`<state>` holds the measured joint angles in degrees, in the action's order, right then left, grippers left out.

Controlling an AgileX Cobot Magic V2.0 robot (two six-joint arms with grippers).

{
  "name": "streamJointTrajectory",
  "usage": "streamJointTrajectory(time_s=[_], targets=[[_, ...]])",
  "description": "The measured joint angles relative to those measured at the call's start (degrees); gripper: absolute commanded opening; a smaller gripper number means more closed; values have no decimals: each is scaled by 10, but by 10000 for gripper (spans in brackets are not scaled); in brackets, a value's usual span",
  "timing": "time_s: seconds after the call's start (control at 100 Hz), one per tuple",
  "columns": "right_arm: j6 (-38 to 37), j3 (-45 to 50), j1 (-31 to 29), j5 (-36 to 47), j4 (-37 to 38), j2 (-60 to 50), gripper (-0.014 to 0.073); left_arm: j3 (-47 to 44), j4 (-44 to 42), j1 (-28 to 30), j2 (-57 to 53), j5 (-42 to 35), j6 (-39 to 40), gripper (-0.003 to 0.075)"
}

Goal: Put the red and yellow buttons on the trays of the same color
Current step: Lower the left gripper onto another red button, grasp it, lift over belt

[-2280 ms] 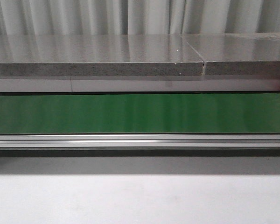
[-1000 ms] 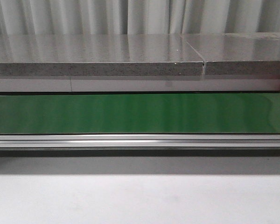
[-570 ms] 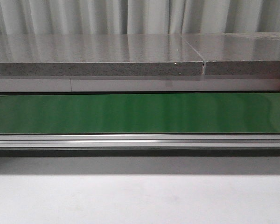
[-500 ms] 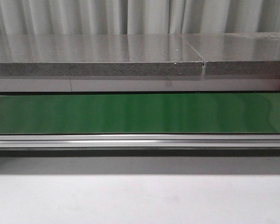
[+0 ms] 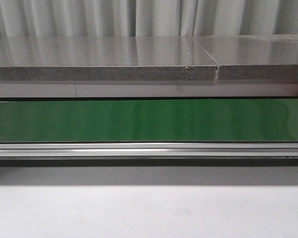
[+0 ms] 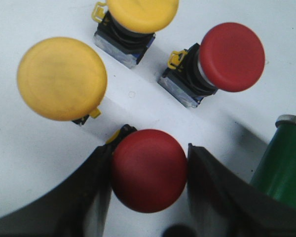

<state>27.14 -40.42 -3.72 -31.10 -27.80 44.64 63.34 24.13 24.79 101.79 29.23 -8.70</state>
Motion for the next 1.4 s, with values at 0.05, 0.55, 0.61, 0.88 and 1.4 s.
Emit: streamJointTrajectory(time_s=[0.05,0.55,0.61,0.88,1.4], targets=[[0,0,0,0,0,0,-66,0,2,0,0,1,0,109],[0,0,0,0,0,0,-66,97,10,0,-53,115,0,61],[0,0,0,0,0,0,-66,101,10,0,-79,128,0,60],[1,0,0,0,0,0,-66,95,12,-2,-159,198,-27,60],[1,0,0,0,0,0,-66,48,10,-88,-161,207,-69,61]])
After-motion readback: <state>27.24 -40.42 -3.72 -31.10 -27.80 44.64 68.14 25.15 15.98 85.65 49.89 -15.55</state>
